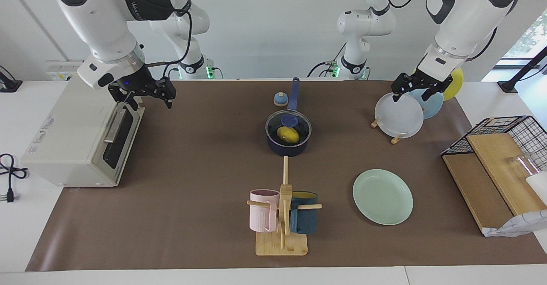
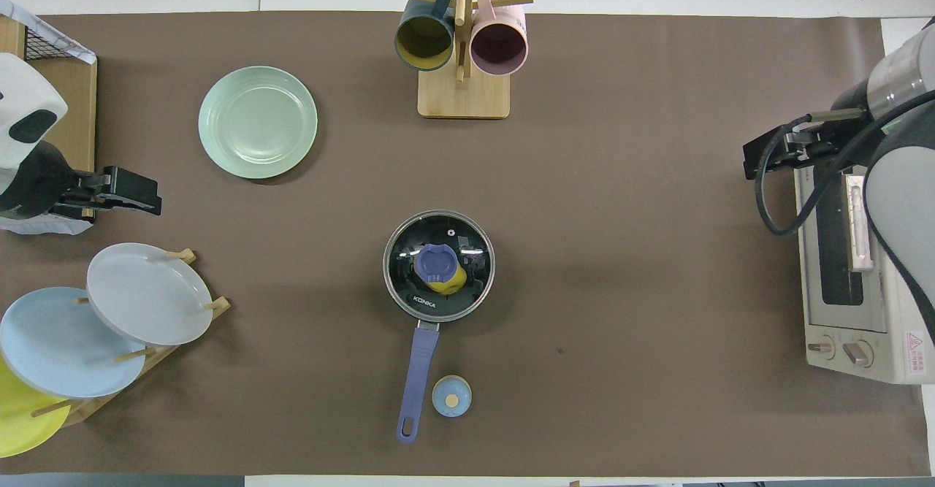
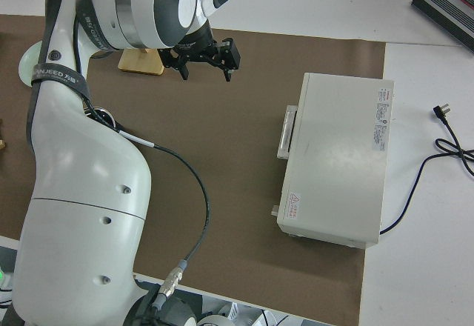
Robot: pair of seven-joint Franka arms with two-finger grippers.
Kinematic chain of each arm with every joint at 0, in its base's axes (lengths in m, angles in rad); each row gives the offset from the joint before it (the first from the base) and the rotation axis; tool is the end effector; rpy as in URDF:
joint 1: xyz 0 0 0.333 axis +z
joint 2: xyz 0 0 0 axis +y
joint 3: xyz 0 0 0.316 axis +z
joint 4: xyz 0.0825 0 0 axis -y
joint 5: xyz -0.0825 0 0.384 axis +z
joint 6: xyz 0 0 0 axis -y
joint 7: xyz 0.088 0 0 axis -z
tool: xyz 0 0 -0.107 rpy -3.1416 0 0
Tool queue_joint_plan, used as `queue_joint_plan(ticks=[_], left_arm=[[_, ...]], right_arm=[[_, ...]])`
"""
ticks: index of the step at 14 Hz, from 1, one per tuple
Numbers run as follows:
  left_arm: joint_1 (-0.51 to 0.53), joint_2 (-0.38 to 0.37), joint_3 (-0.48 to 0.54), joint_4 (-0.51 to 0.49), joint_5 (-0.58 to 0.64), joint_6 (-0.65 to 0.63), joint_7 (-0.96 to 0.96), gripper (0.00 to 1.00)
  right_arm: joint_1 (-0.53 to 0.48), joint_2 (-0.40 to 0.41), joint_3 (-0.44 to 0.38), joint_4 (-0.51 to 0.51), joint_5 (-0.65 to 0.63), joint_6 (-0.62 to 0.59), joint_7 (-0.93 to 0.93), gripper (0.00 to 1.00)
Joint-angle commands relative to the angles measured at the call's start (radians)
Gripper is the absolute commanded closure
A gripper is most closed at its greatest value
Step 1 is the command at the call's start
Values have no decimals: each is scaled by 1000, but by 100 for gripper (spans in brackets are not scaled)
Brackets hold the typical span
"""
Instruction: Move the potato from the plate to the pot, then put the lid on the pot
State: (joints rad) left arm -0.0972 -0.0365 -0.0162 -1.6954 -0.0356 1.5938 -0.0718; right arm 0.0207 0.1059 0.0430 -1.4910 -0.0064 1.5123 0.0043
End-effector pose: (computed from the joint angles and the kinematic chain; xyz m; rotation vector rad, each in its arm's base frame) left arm 0.5376 -0.0651 0.5878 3.1104 -0.0616 -0.1059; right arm 0.5790 0.0349 0.5970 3.1327 0.0928 -0.1323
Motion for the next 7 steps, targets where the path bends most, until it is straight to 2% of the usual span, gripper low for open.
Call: queue_joint_plan(ticks=[1, 4, 7], left_arm=[[-4, -9, -1, -10, -1, 5, -13, 0], [-4, -9, -1, -10, -1, 5, -13, 0], [-4, -9, -1, -10, -1, 6, -13, 0]], right_arm=[[21, -66, -24, -86, -20, 22, -17, 0], [-24, -86, -28, -144, -14, 34, -23, 0], [-27, -98, -31, -175, -21, 40, -21, 0]])
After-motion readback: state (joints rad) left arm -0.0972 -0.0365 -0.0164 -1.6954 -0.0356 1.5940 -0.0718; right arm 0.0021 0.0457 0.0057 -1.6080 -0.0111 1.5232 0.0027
